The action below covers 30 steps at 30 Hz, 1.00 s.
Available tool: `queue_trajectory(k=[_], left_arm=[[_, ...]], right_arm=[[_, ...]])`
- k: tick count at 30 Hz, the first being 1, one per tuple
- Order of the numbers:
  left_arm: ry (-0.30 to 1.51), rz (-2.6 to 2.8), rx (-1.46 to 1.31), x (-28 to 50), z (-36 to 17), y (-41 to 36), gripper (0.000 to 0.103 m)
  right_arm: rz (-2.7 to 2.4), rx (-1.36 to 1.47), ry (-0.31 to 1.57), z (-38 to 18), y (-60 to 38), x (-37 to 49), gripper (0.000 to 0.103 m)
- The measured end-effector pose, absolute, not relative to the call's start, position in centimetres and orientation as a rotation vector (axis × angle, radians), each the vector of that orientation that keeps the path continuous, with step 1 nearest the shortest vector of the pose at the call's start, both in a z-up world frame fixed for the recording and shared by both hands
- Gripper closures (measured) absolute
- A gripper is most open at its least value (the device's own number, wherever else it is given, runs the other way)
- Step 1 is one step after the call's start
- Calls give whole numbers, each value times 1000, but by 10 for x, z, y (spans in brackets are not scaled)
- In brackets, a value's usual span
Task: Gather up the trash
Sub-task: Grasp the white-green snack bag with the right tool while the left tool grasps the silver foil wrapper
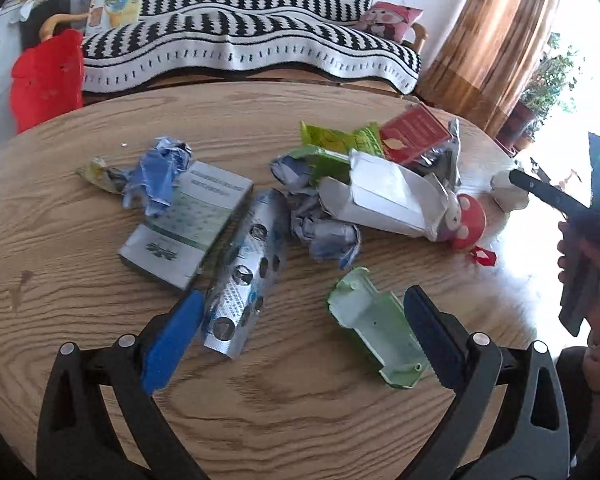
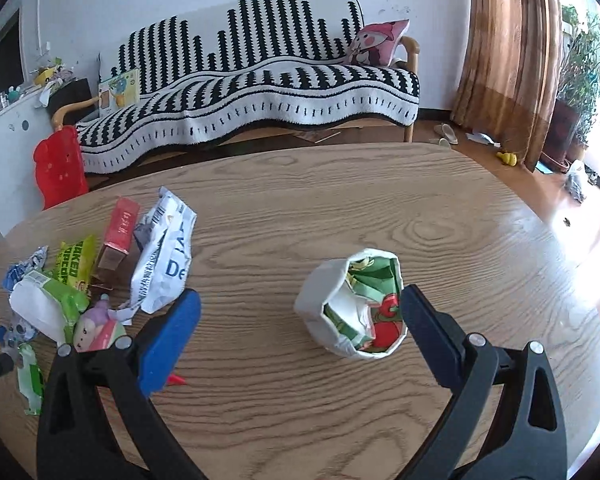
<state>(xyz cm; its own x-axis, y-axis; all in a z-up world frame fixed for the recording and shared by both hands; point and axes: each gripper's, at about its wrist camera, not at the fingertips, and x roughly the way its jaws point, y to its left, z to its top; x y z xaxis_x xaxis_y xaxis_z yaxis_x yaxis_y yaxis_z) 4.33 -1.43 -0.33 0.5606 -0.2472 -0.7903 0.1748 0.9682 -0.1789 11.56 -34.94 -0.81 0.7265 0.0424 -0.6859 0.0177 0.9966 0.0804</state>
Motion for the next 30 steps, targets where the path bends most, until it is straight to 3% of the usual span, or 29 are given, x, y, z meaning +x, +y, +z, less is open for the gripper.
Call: queue_trajectory(k=[11, 13, 15, 17, 25, 30], left_arm=[[959, -81, 65, 49, -16, -10, 6], [943, -86, 93, 49, -14, -16, 6], [946, -94, 83, 49, -15, -19, 6], [948, -90, 83, 48, -15, -21, 6], [942, -51, 68, 49, -13, -19, 6], [956, -13, 81, 59, -19, -13, 6]], right_arm=[[-14, 151, 788, -9, -369, 112, 7], [32, 220, 818, -12, -377, 113, 16], [78, 276, 847, -17, -384, 114, 36], [83, 288, 878, -21, -387, 115, 43], [92, 201, 863, -17, -377, 113, 53], [81, 85, 883, -23, -363, 118, 77]])
